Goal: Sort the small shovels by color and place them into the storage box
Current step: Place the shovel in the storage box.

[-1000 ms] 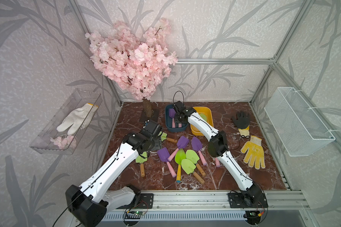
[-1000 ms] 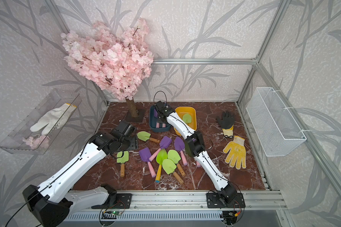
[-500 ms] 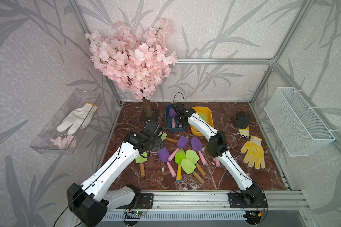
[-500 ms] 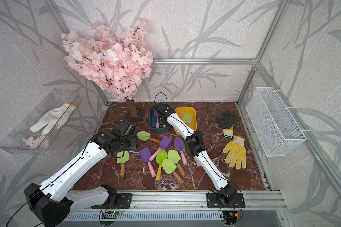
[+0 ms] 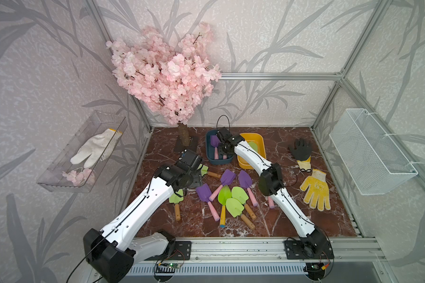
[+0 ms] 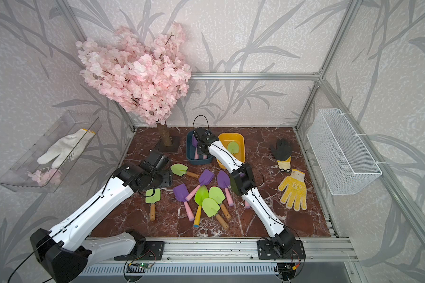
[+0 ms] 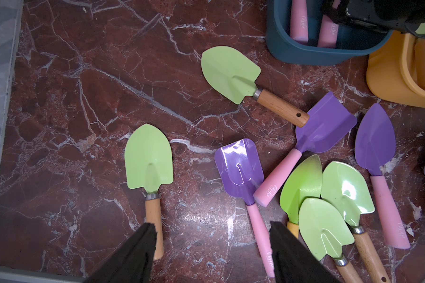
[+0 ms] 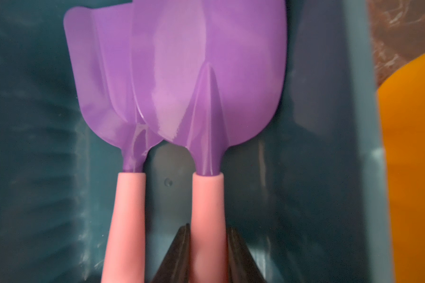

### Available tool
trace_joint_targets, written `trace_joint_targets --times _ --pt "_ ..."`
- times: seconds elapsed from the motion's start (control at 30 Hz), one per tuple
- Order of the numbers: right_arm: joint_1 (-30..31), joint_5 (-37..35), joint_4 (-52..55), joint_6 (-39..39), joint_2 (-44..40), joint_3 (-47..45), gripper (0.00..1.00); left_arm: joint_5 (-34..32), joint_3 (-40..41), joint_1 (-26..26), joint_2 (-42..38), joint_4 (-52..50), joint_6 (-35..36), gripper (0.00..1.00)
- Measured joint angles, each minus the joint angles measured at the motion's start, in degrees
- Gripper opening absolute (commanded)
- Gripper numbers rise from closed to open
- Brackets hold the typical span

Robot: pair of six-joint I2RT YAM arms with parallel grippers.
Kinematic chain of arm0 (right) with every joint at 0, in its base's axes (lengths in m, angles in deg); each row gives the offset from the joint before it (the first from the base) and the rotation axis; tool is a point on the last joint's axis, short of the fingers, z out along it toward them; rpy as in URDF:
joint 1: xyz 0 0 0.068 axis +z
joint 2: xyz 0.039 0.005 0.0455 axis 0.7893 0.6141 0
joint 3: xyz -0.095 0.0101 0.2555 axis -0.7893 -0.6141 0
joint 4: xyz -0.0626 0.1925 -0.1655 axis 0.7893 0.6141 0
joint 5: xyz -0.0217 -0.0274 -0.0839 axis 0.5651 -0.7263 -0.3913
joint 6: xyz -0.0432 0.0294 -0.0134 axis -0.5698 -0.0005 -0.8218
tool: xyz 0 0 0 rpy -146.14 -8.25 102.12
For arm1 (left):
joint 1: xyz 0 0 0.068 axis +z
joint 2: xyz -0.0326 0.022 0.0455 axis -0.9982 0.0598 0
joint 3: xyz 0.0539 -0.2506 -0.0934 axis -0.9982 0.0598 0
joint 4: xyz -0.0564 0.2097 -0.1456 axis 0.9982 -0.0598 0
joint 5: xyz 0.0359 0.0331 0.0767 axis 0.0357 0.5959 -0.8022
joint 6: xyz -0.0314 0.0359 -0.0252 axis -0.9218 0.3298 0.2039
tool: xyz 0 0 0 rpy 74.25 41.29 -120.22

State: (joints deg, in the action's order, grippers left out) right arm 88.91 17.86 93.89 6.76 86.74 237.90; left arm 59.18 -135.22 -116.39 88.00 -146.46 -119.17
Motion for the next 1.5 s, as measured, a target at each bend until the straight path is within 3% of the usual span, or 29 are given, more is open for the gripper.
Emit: trace_joint_targets --times 0.67,1.2,1.5 --pt "-0.3 -0.2 -1.2 1.4 1.2 0.6 0.33 0.0 0.2 0.0 0.0 0.0 0.0 0.76" --pt "-0.3 -1.3 -1.6 -0.7 0.7 0.5 0.45 0.0 0.3 0.0 -0.3 -0.1 -0.1 0.76" --pt "0.7 -3.6 -0.5 -3.0 -6.9 -1.1 0.47 -0.1 0.2 0.0 -2.5 -1.7 -0.5 0.76"
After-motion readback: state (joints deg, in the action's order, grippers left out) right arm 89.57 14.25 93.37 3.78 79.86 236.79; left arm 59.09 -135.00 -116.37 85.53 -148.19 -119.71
